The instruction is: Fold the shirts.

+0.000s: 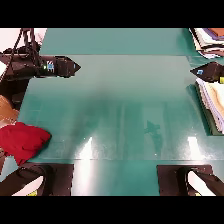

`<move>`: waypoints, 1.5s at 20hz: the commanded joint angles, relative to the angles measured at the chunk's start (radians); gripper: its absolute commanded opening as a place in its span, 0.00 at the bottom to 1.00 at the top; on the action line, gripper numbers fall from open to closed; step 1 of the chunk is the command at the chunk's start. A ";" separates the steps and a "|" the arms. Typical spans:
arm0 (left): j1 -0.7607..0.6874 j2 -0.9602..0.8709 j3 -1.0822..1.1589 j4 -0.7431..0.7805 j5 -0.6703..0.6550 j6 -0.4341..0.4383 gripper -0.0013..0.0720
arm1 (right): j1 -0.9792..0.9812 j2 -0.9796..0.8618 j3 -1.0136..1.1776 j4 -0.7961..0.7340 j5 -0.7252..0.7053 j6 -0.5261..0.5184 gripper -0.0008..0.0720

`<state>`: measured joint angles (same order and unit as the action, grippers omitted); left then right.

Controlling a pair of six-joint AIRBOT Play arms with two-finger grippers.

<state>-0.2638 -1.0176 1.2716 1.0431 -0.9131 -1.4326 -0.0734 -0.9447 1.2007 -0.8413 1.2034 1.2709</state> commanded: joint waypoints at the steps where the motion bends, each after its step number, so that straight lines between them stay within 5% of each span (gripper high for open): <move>1: 0.000 0.000 0.001 0.000 0.000 0.000 0.05 | 0.001 0.000 0.000 0.000 0.000 0.000 0.04; 14: 0.004 0.001 0.002 -0.003 0.066 0.000 0.05 | 0.001 0.000 0.000 0.003 0.010 0.000 0.04; 17: 0.074 0.051 0.009 0.061 -0.139 0.000 0.05 | 0.001 0.001 0.000 0.004 0.014 0.000 0.04; 22: 0.230 0.229 -0.071 0.531 -0.573 -0.061 0.06 | 0.001 0.001 0.000 0.004 0.031 0.000 0.04; 23: 0.256 0.249 -0.106 0.603 -0.632 -0.061 0.35 | 0.001 0.001 0.000 0.004 0.031 0.000 0.04; 24: 0.284 0.264 -0.149 0.640 -0.664 -0.062 0.78 | 0.001 0.001 0.000 0.004 0.031 0.000 0.04; 25: 0.314 0.273 -0.203 0.649 -0.668 -0.061 0.93 | 0.001 0.001 0.000 0.004 0.030 0.000 0.04; 30: 0.383 0.275 -0.527 0.653 -0.534 -0.100 0.93 | 0.001 0.000 0.000 0.004 0.034 0.000 0.04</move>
<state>0.0788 -0.7547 0.9077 1.6455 -1.4796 -1.5009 -0.0731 -0.9447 1.2011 -0.8375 1.2343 1.2709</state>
